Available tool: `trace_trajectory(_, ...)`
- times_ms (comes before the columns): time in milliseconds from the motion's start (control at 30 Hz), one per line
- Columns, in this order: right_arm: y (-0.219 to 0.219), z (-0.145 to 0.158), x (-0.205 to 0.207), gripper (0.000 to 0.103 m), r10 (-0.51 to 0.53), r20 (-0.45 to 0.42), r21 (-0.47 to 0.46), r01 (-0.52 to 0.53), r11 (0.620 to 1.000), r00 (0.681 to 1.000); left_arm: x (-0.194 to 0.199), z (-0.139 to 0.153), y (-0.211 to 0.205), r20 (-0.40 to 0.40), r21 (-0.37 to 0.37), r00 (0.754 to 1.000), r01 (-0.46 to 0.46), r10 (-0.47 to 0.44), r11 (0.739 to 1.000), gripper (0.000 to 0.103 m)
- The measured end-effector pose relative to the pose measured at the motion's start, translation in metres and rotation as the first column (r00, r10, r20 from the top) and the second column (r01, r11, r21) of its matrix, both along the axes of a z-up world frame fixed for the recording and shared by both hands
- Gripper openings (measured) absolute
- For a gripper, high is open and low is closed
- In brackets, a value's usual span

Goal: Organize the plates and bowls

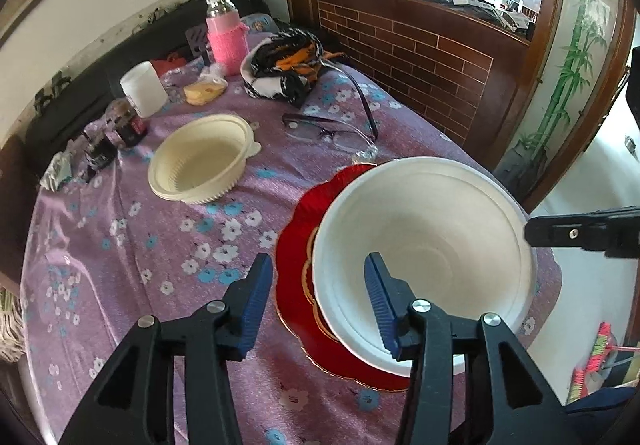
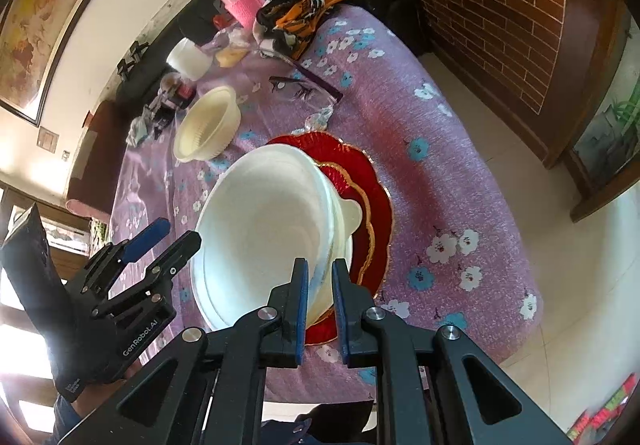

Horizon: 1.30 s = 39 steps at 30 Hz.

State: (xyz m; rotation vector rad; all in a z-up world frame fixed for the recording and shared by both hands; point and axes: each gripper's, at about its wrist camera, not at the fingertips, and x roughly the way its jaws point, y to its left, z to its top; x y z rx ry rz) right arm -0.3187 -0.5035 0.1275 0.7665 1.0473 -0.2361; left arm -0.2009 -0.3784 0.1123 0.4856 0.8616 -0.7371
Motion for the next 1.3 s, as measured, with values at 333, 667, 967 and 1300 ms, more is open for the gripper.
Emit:
trace_trajectory(333,-0.004,0.015,-0.012,0.013,-0.052,0.023,-0.001,0.052,0.999,0.998,-0.002,0.014,0.008,0.053,-0.012,0.999,0.006,-0.005,1.0,0.052)
trace_trajectory(667,0.016,0.019,0.0,0.015,-0.046,0.031,0.001,0.046,0.999,0.998,0.006,0.021,0.03,0.08,-0.019,0.997,0.005,-0.003,1.0,0.053)
trace_trajectory(967,0.036,0.022,0.012,0.024,-0.036,0.027,-0.015,0.036,0.999,0.999,0.02,0.019,0.053,0.048,-0.042,0.999,-0.015,0.017,0.999,0.057)
trace_trajectory(1300,0.064,0.026,0.048,0.03,0.019,0.025,-0.013,-0.019,1.0,1.0,0.051,0.009,0.099,-0.005,-0.061,0.993,-0.121,0.121,0.991,0.057)
